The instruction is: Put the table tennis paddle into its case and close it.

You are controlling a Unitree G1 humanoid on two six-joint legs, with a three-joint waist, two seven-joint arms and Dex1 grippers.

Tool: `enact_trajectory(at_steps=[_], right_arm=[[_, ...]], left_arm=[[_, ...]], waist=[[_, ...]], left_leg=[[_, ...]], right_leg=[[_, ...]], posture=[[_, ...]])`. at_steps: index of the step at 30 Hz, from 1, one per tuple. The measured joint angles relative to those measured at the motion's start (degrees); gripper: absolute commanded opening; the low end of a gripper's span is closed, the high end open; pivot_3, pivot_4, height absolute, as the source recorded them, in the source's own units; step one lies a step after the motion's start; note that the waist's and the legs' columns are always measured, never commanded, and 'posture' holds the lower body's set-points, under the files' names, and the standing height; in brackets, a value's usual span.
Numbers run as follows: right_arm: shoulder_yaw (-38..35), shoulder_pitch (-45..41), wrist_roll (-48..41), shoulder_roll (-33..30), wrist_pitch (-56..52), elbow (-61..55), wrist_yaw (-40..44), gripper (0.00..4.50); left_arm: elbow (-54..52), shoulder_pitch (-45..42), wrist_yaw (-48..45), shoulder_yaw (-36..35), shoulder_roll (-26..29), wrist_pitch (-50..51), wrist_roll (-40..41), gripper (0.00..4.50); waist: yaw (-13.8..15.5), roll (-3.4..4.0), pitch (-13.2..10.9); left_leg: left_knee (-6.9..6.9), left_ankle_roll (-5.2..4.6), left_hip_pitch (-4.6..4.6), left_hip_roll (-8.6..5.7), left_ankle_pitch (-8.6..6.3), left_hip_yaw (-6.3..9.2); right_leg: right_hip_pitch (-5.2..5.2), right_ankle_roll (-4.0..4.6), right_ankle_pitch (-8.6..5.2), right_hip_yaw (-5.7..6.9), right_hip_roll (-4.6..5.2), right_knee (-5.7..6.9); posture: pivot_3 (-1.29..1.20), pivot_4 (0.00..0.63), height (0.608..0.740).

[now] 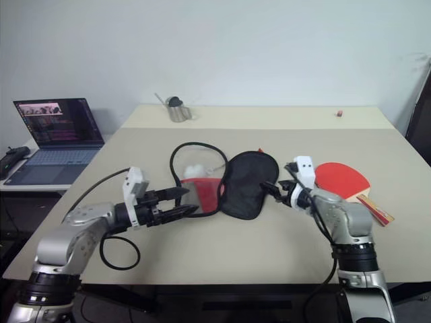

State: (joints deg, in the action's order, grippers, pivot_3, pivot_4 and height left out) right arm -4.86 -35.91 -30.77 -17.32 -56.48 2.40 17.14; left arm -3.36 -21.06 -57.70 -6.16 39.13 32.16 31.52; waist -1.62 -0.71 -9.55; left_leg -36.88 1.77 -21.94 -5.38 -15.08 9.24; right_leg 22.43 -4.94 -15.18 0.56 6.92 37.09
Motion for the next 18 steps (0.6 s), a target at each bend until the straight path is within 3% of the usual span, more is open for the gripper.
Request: enact_trajectory(at_steps=[8,18], right_arm=[[1.6,-3.2,6.5,4.2,4.5,10.3,-3.6,4.01],[1.7,-5.9,7.6,8.7,6.5,14.9,-2.3,4.01]], left_arm=[[1.8,-1.2,-2.2,-1.8,2.2,0.2,0.5,3.84],[2.4,-2.4,-2.5,-1.8,2.2,0.2,0.4,3.84]], waist=[[-0.3,0.01,0.0],[-0.8,0.01,0.0]], left_leg=[[-0.01,0.00,0.02,0.02,0.01,-0.03],[0.00,0.00,0.02,0.04,0.00,-0.05]], right_leg=[[0.08,0.00,0.00,-0.06,-0.04,0.13],[0.19,0.01,0.00,-0.12,-0.07,0.21]], posture=[[0.00,0.150,0.740],[0.00,0.150,0.740]])
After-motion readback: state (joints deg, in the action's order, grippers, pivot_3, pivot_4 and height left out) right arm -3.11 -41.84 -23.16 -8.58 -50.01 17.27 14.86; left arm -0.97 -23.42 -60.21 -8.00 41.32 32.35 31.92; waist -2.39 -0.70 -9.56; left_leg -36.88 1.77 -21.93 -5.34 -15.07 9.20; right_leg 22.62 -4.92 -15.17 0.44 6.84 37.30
